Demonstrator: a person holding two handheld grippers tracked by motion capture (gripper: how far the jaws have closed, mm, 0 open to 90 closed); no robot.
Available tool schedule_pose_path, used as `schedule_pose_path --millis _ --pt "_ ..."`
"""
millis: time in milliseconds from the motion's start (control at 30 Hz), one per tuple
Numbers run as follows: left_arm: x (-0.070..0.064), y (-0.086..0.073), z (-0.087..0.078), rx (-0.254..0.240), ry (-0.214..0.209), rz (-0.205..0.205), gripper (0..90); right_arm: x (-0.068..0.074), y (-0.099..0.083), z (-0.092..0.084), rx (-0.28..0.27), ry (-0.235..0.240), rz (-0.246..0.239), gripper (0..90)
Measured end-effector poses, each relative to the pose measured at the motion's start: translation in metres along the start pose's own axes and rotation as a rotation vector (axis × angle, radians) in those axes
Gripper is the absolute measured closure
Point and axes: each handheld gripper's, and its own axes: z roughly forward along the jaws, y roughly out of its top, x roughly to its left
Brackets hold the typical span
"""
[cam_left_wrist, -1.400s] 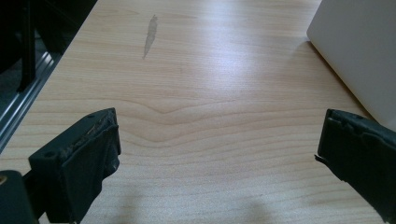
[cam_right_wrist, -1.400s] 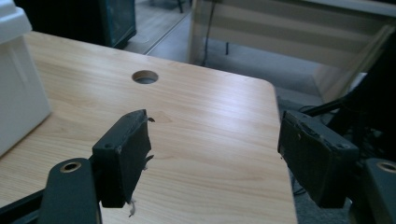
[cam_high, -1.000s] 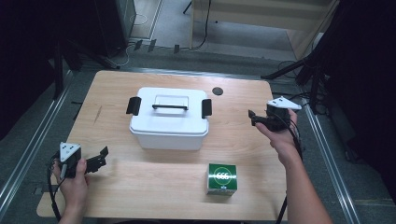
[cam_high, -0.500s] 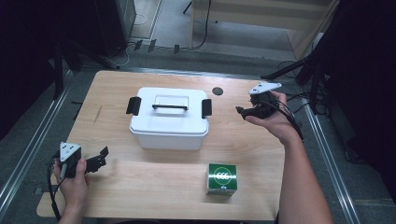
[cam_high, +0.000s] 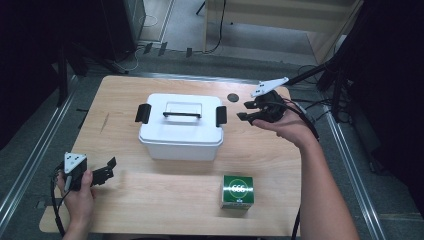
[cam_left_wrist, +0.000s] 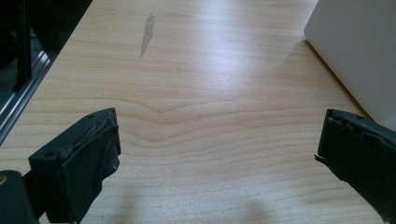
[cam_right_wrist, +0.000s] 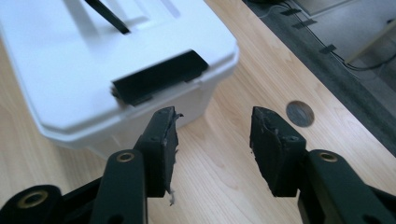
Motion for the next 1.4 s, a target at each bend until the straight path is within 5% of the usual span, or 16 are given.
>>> schedule_pose_path --millis 100,200,300,433,533,600,733,1067,1400 --pt "0.0 0.0 0.0 0.001 0.0 0.0 0.0 0.007 0.01 0.002 -0.004 0.004 -0.028 51.8" --pt "0.0 0.0 0.0 0.0 -0.001 0.001 0.0 0.014 0.021 0.005 -0.015 -0.044 -0.074 57.2" --pt "0.0 0.0 0.0 0.0 -0.002 -0.002 0.0 0.019 0.034 0.009 -0.059 -0.007 -0.089 58.0" --pt "0.0 0.0 0.0 0.0 -0.003 0.0 0.0 0.026 0.048 0.012 -0.083 -0.015 -0.136 53.1" --pt "0.0 0.0 0.0 -0.001 -0.006 -0.002 0.0 0.031 0.055 0.016 -0.051 -0.001 -0.154 58.8" --pt "0.0 0.0 0.0 -0.001 -0.008 0.0 0.0 0.031 0.057 0.018 -0.02 0.052 -0.131 60.4" --pt "0.0 0.0 0.0 -0.001 -0.008 0.0 0.0 0.031 0.059 0.022 0.009 0.038 -0.111 59.5" --pt "0.0 0.0 0.0 0.002 -0.006 0.004 0.0 0.037 0.063 0.028 0.048 0.144 -0.186 58.8" --pt "0.0 0.0 0.0 0.002 -0.007 0.001 0.0 0.051 0.076 0.04 0.126 0.161 -0.272 58.5"
